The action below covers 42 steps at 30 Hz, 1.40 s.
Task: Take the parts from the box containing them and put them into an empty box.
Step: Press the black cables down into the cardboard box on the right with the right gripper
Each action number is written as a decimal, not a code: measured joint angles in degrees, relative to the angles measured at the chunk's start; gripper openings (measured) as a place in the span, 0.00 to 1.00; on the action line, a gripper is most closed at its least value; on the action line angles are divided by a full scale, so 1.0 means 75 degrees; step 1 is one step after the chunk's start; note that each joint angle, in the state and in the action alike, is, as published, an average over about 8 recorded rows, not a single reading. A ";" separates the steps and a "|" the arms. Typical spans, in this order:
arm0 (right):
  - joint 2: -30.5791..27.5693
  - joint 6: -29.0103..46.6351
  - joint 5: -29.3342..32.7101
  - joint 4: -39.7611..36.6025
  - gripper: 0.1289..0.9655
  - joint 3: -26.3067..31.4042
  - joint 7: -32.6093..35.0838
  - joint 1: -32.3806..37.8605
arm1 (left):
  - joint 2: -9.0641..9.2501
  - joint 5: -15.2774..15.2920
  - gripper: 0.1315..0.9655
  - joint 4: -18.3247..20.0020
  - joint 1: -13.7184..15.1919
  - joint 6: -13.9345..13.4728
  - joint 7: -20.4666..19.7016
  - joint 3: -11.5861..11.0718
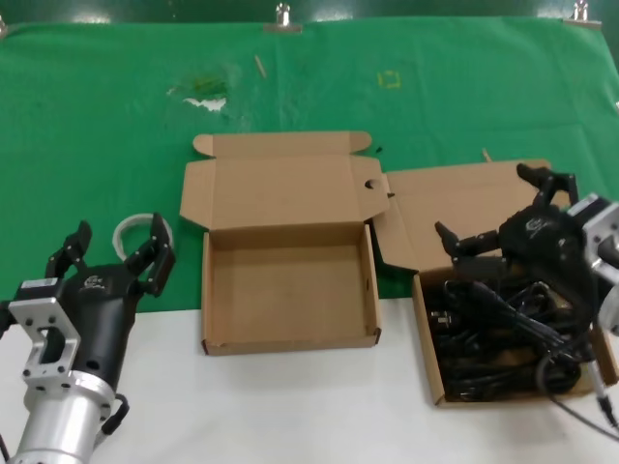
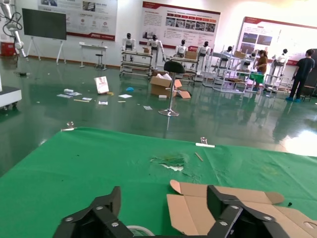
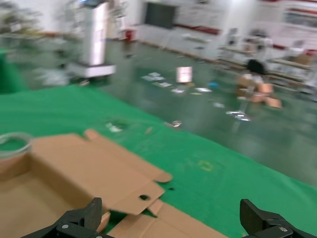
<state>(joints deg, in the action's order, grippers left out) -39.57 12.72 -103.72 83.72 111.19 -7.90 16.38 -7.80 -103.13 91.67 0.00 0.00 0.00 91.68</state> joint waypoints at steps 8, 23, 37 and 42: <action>-0.0963 0.2355 0.0518 -0.0371 1.00 0.0676 -0.1065 0.1414 | 0.0003 0.0000 0.47 0.0000 0.0000 0.0000 0.0000 0.0000; -0.1727 0.6924 0.2005 -0.1576 1.00 0.2591 -0.2100 0.4185 | 0.0009 0.0000 0.15 0.0000 0.0000 -0.0002 0.0000 -0.0002; -0.1163 0.8179 0.3081 -0.2123 1.00 0.2495 -0.1558 0.4368 | 0.0009 0.0002 0.04 0.0000 0.0000 -0.0002 0.0000 -0.0002; -0.0956 0.8239 0.3300 -0.2414 1.00 0.2427 -0.1281 0.4230 | 0.0009 0.0002 0.03 0.0000 0.0000 -0.0002 0.0000 -0.0002</action>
<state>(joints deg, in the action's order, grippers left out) -46.74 74.51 -78.97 65.61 129.39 -17.51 48.10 -7.73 -103.12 91.67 0.00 -0.01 0.00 91.66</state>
